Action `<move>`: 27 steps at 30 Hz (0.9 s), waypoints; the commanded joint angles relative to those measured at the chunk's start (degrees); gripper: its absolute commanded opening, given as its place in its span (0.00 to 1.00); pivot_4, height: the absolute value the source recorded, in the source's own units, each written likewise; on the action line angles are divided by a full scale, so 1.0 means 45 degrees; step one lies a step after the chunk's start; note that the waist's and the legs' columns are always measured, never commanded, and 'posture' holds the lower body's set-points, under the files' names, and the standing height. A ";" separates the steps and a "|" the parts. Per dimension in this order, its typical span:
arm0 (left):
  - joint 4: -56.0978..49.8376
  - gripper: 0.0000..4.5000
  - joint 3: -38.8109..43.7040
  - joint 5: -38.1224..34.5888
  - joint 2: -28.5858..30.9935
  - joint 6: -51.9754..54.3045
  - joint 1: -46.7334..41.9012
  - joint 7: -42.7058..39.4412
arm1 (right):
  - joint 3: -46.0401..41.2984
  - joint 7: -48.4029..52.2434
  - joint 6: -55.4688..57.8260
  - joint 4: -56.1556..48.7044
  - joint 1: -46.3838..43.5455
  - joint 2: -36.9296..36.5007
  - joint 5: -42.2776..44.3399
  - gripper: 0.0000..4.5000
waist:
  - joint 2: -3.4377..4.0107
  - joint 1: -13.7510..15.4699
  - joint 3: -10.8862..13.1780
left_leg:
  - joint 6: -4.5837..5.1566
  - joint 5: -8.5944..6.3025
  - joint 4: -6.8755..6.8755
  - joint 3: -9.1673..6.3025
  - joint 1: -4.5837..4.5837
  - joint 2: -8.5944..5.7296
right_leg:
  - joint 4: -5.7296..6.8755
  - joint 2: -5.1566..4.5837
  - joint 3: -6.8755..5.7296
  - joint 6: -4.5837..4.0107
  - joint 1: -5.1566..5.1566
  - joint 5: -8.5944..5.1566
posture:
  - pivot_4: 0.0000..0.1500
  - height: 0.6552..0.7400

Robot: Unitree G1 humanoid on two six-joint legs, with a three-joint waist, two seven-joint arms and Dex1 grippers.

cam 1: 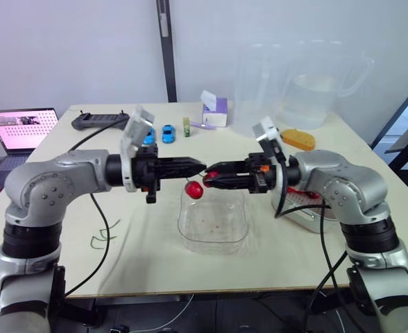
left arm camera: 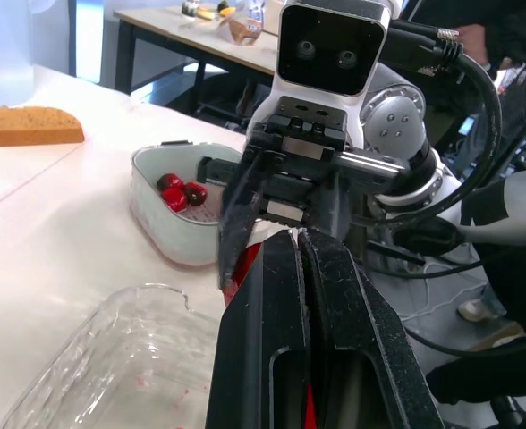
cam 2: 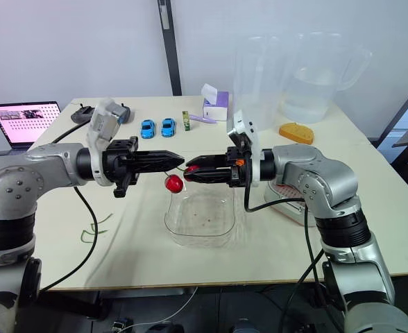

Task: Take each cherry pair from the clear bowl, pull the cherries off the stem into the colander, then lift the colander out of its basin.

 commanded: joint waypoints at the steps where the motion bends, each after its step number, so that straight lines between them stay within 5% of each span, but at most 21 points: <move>1: -0.0358 0.00 0.0296 -0.0067 0.0109 -0.0290 -0.0048 0.0002 | -0.0114 0.0058 -0.0189 -0.0412 -0.0131 -0.0047 0.0036 0.12 | 0.0000 0.0004 0.0000 | 0.0000 0.0000 0.0000 0.0000 0.0000 0.0000 | 0.0000 0.0000 0.0000 0.0000 0.0000 0.0000 | 1.00 0.97; 27: -0.0277 0.00 0.0210 0.0126 -0.0042 -0.0602 -0.0023 0.0074 | 0.0255 0.1034 0.0003 -0.0329 0.0832 -0.1798 -0.0576 0.12 | 0.0000 0.0010 0.0000 | 0.0001 0.0000 -0.0002 0.0006 0.0000 -0.0002 | -0.0002 0.0001 0.0002 0.0000 -0.0002 0.0000 | 1.00 0.97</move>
